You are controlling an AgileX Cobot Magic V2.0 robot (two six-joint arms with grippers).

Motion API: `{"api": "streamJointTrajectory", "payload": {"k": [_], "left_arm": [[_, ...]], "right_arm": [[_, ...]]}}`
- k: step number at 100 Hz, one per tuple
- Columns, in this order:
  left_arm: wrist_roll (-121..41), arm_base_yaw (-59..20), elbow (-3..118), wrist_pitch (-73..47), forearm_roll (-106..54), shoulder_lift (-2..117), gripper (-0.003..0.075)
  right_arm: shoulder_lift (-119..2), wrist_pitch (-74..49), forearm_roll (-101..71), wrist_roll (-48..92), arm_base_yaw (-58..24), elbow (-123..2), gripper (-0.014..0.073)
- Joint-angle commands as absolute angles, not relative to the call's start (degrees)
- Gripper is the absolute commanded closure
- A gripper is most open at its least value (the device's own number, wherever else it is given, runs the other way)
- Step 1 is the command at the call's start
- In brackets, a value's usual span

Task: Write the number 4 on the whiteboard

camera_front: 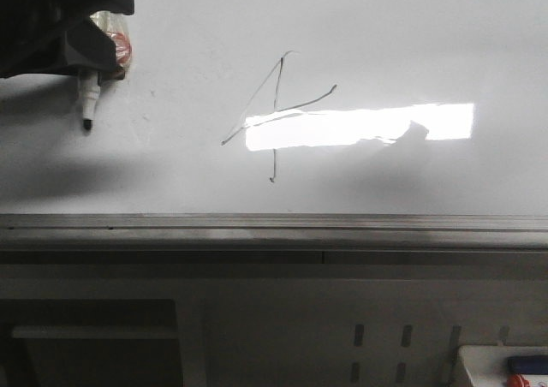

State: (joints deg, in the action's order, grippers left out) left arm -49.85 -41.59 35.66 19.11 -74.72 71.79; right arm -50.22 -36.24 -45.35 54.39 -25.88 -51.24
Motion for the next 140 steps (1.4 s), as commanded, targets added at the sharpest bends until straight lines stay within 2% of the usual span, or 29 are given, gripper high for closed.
{"api": "streamJointTrajectory", "payload": {"k": [1, 12, 25, 76, 109, 116, 123, 133, 134, 135, 140], "left_arm": [[-49.6, -41.3, 36.2, 21.2, -77.6, 72.9, 0.0529], [-49.6, -41.3, 36.2, 20.1, -77.6, 72.9, 0.0382], [-49.6, -41.3, 36.2, 19.7, -77.6, 72.8, 0.0287], [-50.5, -41.3, 36.2, 19.7, -77.1, 63.4, 0.0279], [-60.1, -41.3, 35.1, 19.2, -77.2, 53.1, 0.0279], [-61.4, -41.3, 34.5, 18.0, -77.2, 50.2, 0.0299], [-63.5, -41.3, 33.9, 16.0, -77.2, 47.1, 0.0367], [-66.9, -41.3, 32.3, 13.0, -77.2, 41.8, 0.0531], [-67.2, -41.3, 32.0, 12.6, -77.2, 40.7, 0.0573], [-67.4, -41.3, 32.0, 12.3, -77.2, 40.7, 0.0573], [-69.0, -41.3, 30.8, 10.0, -77.1, 37.5, 0.0683]], "right_arm": [[-49.7, -33.2, -47.6, 54.4, -25.6, -52.6, 0.0648], [-49.7, -33.2, -47.6, 54.4, -25.6, -52.6, 0.0648], [-49.7, -33.2, -47.6, 54.4, -25.6, -52.6, 0.0648], [-49.7, -33.2, -47.6, 54.4, -25.6, -52.6, 0.0648], [-47.9, -32.9, -47.6, 54.4, -25.6, -52.3, 0.0648], [-46.3, -31.8, -47.5, 54.4, -25.6, -51.8, 0.0648], [-43.7, -29.3, -46.7, 54.4, -25.6, -50.3, 0.0648], [-38.7, -23.8, -46.0, 54.4, -25.6, -45.5, 0.0648], [-37.8, -23.0, -45.9, 54.4, -25.6, -44.7, 0.0648], [-37.4, -22.6, -45.9, 54.4, -25.6, -44.7, 0.0648], [-33.9, -19.1, -45.9, 54.4, -25.6, -40.9, 0.0648]]}}
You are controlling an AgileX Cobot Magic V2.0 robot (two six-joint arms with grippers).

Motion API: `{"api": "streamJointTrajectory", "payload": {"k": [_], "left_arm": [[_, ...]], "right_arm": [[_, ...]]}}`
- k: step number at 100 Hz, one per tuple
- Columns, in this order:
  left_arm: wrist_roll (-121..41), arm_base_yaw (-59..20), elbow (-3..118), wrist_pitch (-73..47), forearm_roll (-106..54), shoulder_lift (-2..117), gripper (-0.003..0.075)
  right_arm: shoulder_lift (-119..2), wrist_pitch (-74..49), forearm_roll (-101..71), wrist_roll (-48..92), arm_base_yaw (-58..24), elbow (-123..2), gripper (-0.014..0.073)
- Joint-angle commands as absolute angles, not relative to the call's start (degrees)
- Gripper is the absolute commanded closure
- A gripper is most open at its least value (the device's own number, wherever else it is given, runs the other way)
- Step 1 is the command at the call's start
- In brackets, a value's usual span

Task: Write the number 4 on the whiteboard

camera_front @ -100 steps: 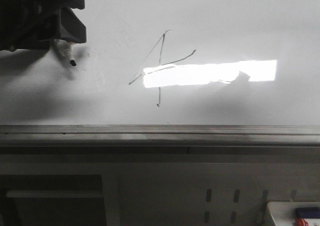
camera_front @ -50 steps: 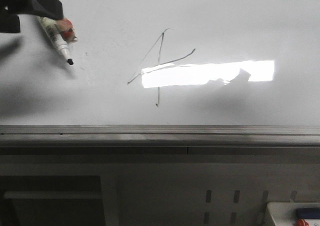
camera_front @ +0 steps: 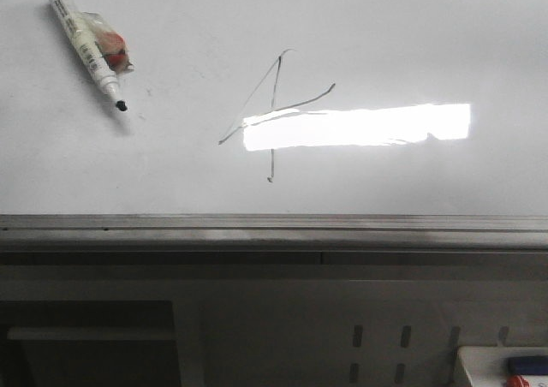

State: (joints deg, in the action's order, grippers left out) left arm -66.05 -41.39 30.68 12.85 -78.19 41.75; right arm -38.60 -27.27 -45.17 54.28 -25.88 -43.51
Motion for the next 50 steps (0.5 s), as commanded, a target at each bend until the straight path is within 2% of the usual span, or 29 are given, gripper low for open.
{"api": "streamJointTrajectory", "payload": {"k": [1, 4, 26, 50], "left_arm": [[-69.3, -41.3, 30.7, 10.0, -77.1, 37.1, 0.0696], [-70.4, -41.3, 29.8, 8.4, -77.1, 35.0, 0.0739], [-71.3, -41.3, 22.4, 1.1, -76.5, 23.1, 0.0741], [-71.3, -41.3, 14.2, 1.1, -76.5, 14.5, 0.0741]], "right_arm": [[-33.5, -19.1, -45.9, 54.4, -25.6, -40.4, 0.0648], [-31.2, -16.5, -45.9, 54.4, -25.6, -37.3, 0.0648], [-16.7, -5.6, -45.9, 54.4, -25.6, -22.5, 0.0648], [-6.2, -5.2, -46.2, 54.4, -25.6, -16.8, 0.0648]]}}
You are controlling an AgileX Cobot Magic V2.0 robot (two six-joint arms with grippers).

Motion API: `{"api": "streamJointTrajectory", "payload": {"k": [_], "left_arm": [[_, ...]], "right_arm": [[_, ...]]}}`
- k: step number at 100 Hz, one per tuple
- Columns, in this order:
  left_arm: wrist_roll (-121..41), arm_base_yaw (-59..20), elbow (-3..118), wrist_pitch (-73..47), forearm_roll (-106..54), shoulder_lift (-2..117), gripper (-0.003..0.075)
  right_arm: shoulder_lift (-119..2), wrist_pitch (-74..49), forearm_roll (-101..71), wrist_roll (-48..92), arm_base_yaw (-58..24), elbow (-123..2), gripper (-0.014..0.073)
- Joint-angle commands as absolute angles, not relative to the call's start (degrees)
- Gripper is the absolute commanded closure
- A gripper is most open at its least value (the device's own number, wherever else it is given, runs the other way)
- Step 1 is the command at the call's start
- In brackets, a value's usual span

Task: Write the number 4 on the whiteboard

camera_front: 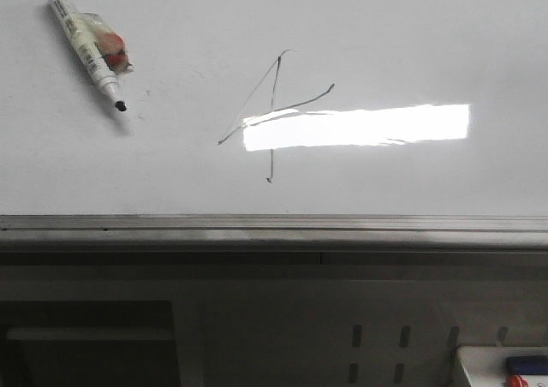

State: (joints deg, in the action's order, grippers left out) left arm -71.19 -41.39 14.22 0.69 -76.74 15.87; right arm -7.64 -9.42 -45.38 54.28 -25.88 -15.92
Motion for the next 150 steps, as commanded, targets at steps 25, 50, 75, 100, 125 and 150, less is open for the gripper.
{"api": "streamJointTrajectory", "payload": {"k": [25, 50, 75, 100, 125, 150], "left_arm": [[-71.3, -41.3, 13.6, 0.8, -77.5, 13.6, 0.0741], [-71.3, -41.3, 13.6, 0.8, -77.5, 13.6, 0.0741], [-71.3, -41.0, 13.2, 4.7, -75.9, 13.4, 0.0741], [-67.8, -30.4, 12.7, 3.3, -65.2, 9.6, 0.0741], [-30.1, -11.8, 6.9, -2.9, -28.1, 4.4, 0.0741], [-16.5, -2.3, 1.4, -5.9, -15.0, -0.2, 0.0741]], "right_arm": [[-5.3, -5.2, -46.2, 54.4, -25.6, -16.8, 0.0648], [-5.3, -5.2, -46.2, 54.4, -25.6, -16.8, 0.0648], [-5.3, -5.2, -46.2, 54.4, -25.6, -16.8, 0.0648], [-5.3, -5.2, -46.2, 54.4, -25.6, -16.8, 0.0648], [-5.3, -5.2, -46.2, 54.4, -25.6, -16.8, 0.0648], [-5.3, -5.2, -46.2, 54.4, -25.6, -16.8, 0.0648]]}}
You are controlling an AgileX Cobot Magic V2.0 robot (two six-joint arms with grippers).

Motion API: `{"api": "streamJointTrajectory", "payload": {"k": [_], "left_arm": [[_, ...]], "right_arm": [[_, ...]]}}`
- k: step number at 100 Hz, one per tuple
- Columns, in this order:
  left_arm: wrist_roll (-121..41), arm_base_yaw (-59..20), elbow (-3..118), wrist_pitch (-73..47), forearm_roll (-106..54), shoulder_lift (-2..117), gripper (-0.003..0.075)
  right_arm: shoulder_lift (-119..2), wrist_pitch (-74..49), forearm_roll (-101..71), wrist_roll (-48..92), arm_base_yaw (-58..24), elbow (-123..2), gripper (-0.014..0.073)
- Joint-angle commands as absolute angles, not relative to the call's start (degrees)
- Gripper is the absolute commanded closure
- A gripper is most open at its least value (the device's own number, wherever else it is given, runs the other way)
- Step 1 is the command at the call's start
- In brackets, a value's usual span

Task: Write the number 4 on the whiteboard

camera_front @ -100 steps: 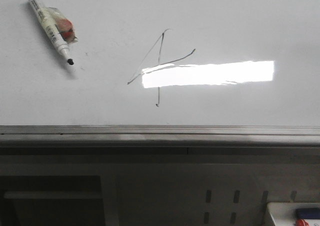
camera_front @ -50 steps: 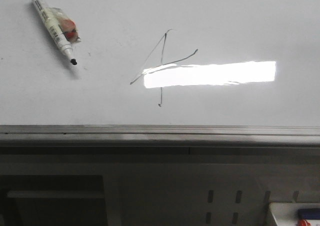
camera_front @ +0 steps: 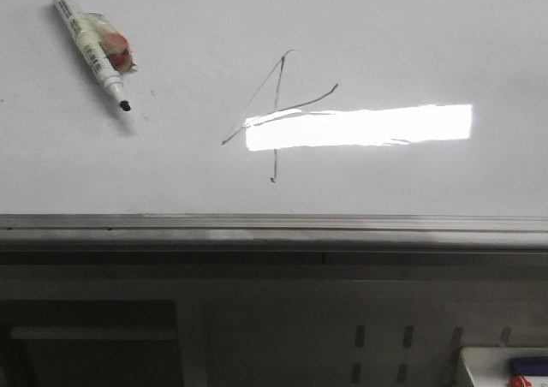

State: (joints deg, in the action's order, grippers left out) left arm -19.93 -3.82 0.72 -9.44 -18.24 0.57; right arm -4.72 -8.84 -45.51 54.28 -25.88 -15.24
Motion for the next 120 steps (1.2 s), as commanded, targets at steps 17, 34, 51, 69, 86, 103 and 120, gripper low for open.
{"api": "streamJointTrajectory", "payload": {"k": [17, 34, 51, 69, 86, 103, 120], "left_arm": [[-15.1, -2.0, -1.6, -8.6, -12.7, -1.7, 0.0741], [-15.1, -2.0, -2.2, -16.5, -12.2, -1.7, 0.0741], [-15.1, -2.0, -2.2, -16.6, -12.0, -1.7, 0.0741], [-15.1, -2.0, -2.2, -16.6, -12.9, -1.7, 0.0741], [-15.1, -2.0, -2.2, -16.6, -12.9, -1.7, 0.0741], [-15.1, -2.0, -2.2, -16.6, -12.9, -1.7, 0.0741], [-15.1, -2.0, -2.2, -16.6, -12.9, -1.7, 0.0741]], "right_arm": [[-5.3, -5.2, -46.2, 54.4, -25.6, -16.8, 0.0648], [-5.3, -5.2, -46.2, 54.4, -25.6, -16.8, 0.0648], [-5.3, -5.2, -46.2, 54.4, -25.6, -16.8, 0.0648], [-5.3, -5.2, -46.2, 54.4, -25.6, -16.8, 0.0648], [-5.3, -5.2, -46.2, 54.4, -25.6, -16.8, 0.0648], [-5.3, -5.2, -46.2, 54.4, -25.6, -16.8, 0.0648], [-5.3, -5.2, -46.2, 54.4, -25.6, -16.8, 0.0648]]}}
